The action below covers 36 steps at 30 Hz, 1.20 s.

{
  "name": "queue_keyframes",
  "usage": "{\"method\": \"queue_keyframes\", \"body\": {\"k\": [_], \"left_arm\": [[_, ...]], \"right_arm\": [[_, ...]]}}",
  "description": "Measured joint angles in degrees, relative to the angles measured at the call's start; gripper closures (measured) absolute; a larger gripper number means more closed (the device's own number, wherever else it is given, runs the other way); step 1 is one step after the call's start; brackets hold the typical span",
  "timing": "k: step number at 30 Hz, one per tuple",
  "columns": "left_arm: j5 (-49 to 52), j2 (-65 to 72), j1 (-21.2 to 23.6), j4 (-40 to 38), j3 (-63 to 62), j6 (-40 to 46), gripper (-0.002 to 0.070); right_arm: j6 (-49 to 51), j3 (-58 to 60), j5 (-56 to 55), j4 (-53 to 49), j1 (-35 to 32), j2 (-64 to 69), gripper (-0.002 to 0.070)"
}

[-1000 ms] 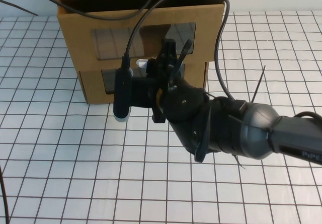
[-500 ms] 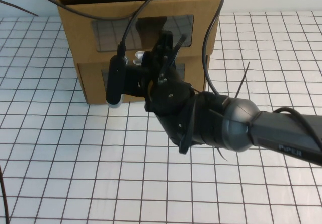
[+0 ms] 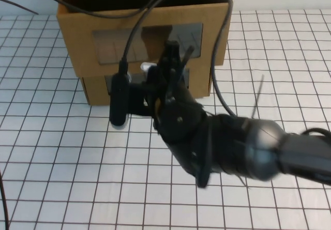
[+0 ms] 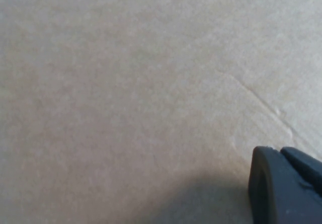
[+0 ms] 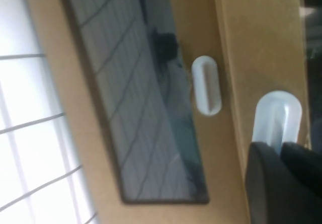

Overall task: Open the shoe box
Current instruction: 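Pull the top drawer of the cardboard box fully open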

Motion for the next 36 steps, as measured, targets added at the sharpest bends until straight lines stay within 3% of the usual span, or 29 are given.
{"method": "queue_keyframes", "body": {"k": [11,17,26,29,36], "left_arm": [[0.0,0.0,0.0,-0.23,0.0,-0.36,0.0677],[0.0,0.0,0.0,-0.24,0.0,-0.36,0.0677],[1.7,-0.67,0.0,-0.7,-2.3,-0.43,0.0677],[1.93,-2.69,0.0,-1.14,-3.09,-0.43,0.0677],[2.01,-7.93,0.0,-5.55,-3.42,-0.43,0.0677]], "right_arm": [[8.8,19.71,3.83,0.39,10.15,-14.5,0.0669],[15.2,22.81,4.42,1.06,14.17,-16.7,0.0654],[17.83,22.86,9.38,17.21,20.91,-20.07,0.0424],[17.71,22.86,14.95,19.81,25.22,-22.31,0.0446],[18.11,19.73,28.12,22.43,26.68,-29.8,0.0652]]}}
